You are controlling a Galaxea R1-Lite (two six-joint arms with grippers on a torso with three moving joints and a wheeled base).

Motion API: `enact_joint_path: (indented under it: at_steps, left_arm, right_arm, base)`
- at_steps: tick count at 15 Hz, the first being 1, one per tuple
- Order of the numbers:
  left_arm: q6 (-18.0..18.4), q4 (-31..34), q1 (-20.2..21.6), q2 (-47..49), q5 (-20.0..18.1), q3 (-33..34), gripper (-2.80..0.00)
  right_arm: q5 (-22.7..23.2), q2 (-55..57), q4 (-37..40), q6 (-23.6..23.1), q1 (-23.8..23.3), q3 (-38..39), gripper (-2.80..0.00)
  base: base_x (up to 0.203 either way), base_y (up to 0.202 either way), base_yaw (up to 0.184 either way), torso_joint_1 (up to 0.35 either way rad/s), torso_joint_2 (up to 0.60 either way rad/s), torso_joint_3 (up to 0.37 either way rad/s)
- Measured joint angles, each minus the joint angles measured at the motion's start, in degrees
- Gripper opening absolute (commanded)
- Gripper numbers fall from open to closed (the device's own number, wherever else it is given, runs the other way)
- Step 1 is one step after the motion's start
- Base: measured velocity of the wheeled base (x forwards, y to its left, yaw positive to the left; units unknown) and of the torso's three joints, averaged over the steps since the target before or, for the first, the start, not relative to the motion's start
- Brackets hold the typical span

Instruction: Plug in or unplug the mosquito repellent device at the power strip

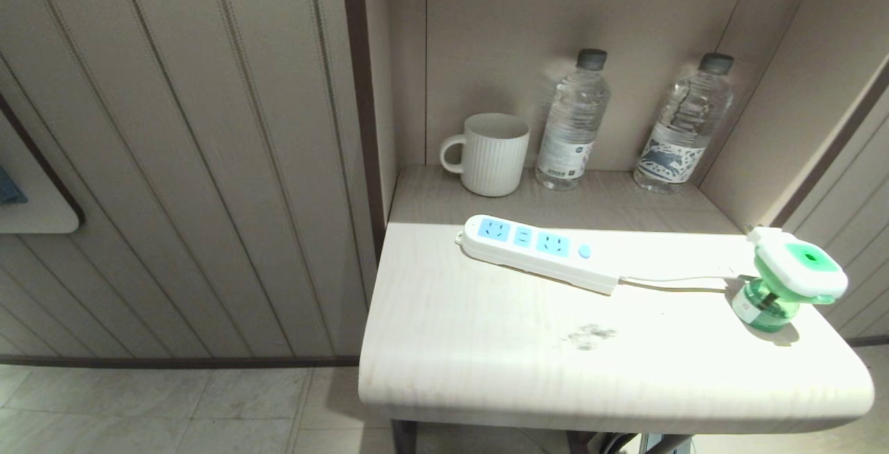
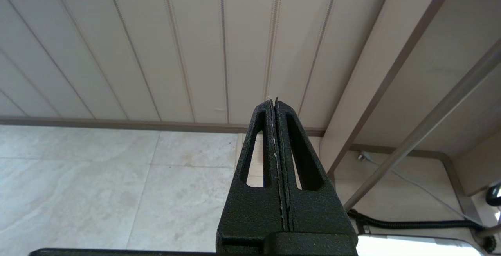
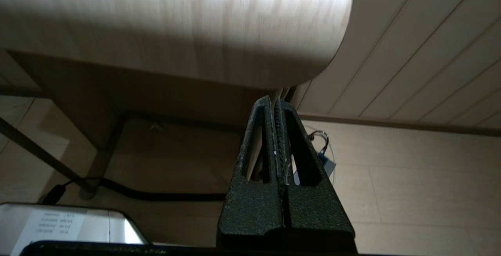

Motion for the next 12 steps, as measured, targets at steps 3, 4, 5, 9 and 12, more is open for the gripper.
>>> enact_joint_path:
  at_steps: [3,4,5,9,12]
  left_arm:
    - [0.0,0.0,0.02,0.0,0.01,0.0,-2.8]
    - [-0.02,0.0,0.02,0.0,0.0,0.0,-2.8]
    - [-0.02,0.0,0.0,0.0,0.04,0.0,-2.8]
    - [0.0,0.0,0.02,0.0,-0.01,0.0,-2.8]
    - [-0.06,0.01,0.02,0.0,0.0,0.0,-2.8]
  right_arm:
    - [0.37,-6.56,4.11,0.55,0.87,0.2,-2.8]
    - [0.35,-8.58,5.42,0.51,1.09,0.17,-2.8]
    - [0.31,-10.36,7.94,0.57,1.28,0.17,-2.8]
    - [0.2,-13.25,9.31,1.1,1.46,0.34,-2.8]
    - [-0.03,-13.8,9.3,0.53,1.48,0.41,-2.8]
  base:
    - [0.0,0.0,0.0,0.0,0.0,0.0]
    - [0.0,0.0,0.0,0.0,0.0,0.0]
    - [0.0,0.0,0.0,0.0,0.0,0.0]
    - [0.0,0.0,0.0,0.0,0.0,0.0]
    - [0.0,0.0,0.0,0.0,0.0,0.0]
